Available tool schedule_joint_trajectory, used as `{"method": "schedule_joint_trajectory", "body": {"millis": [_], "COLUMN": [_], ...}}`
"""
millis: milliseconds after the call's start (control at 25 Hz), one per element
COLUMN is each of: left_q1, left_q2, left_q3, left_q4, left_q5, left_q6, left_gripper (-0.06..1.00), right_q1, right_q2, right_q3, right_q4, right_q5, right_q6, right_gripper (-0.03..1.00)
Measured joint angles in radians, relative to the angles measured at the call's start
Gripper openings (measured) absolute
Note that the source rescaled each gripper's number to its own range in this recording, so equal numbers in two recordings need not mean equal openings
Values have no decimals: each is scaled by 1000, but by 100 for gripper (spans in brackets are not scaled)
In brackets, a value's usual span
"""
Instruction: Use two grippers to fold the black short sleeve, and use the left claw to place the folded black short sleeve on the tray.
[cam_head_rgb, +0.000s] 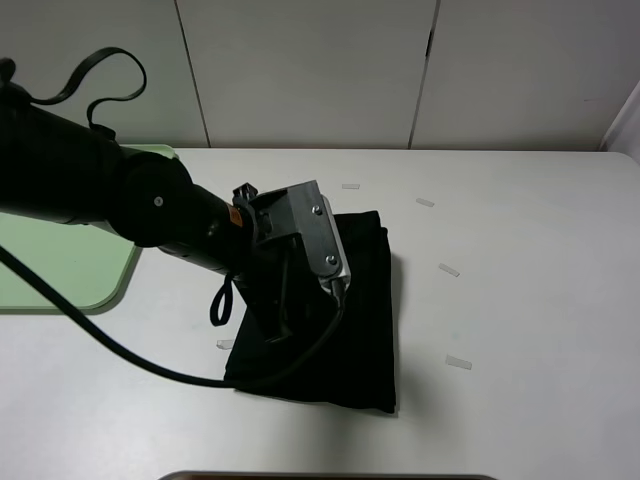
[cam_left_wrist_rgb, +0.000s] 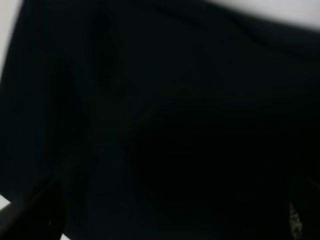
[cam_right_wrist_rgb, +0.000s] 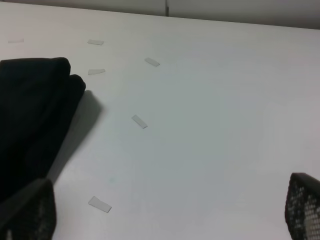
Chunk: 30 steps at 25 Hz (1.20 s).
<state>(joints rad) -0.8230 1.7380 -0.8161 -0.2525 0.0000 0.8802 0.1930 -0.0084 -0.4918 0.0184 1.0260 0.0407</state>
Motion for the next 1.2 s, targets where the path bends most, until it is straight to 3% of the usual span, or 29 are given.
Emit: {"method": "schedule_joint_trajectory", "body": {"millis": [240, 480, 720, 1200], "left_q1": [-20, -107, -164, -191], "left_q2": [59, 118, 127, 102], "left_q3": [10, 10, 10, -15], "left_q4": [28, 30, 28, 26], "left_q5": [-36, -134, -162, -185], "left_q6": [-9, -63, -94, -357], "left_gripper": [87, 87, 87, 87], "right_q1": [0, 0, 0, 0], "right_q2": [0, 0, 0, 0], "right_q3": [0, 0, 0, 0], "right_q4": [0, 0, 0, 0], "right_q5": [0, 0, 0, 0], "right_q6": [0, 0, 0, 0], "right_gripper": [100, 100, 100, 100]}}
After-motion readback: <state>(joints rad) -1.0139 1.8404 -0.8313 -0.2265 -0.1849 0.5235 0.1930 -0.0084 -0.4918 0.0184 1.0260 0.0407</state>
